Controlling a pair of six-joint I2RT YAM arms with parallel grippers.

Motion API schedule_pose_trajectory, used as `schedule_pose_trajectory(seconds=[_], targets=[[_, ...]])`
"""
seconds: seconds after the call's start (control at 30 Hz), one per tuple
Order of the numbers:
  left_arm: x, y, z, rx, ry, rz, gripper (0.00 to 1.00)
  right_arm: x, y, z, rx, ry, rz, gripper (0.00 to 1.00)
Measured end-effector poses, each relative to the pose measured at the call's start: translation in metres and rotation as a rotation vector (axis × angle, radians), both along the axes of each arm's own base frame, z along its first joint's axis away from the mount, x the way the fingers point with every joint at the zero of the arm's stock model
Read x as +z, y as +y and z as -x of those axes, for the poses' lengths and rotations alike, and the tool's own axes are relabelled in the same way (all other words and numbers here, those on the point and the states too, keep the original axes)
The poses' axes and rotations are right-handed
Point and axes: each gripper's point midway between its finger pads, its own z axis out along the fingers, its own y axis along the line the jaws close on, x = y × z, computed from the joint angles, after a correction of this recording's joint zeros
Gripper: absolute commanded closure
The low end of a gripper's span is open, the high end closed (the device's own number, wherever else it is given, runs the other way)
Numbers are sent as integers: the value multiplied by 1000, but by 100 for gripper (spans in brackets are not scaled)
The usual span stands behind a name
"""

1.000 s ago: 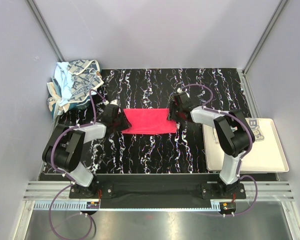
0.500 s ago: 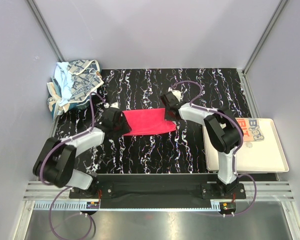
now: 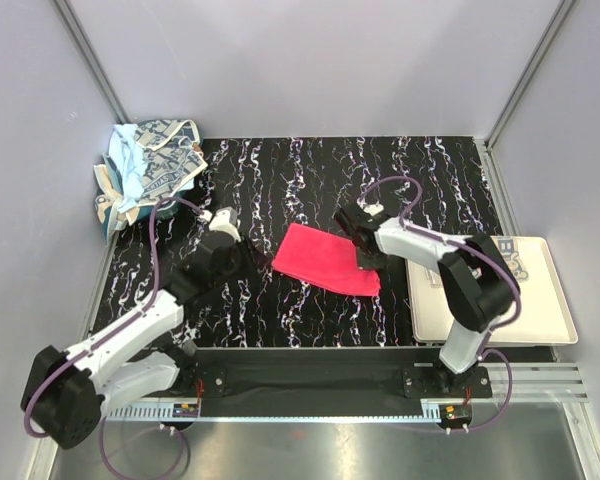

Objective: Fold and stack the towels
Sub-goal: Neatly place the folded towel into the bin

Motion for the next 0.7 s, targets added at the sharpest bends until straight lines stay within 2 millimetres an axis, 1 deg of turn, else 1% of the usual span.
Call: schedule_pose_trajectory(seconds=[0.07,0.13,0.23,0.33,0.43,0.5,0.6,0.7], targets=[[2,-2,8,-16,-9,8,69,11,-13,17,-1,28,24,100],[3,-6,16,-37,-14,14,69,27,-23,27,-7,25,37,100],[0,-10,23,-61,-16,18,69,49,-32,34,-19,-5,43,100],[-13,-8,28,-66,2,11,69,68,-45,41,-36,-33,64,100],[-25,-6,33,-69,22,3,68,77,-58,48,-54,-35,92,100],[-28,-7,34,-74,22,7,69,83,-67,50,-76,-36,96,100],[-28,-9,35,-84,16,19,68,90,-84,50,-119,-54,82,100],[-27,-12,35,-95,9,31,69,103,-102,49,-149,-94,53,100]])
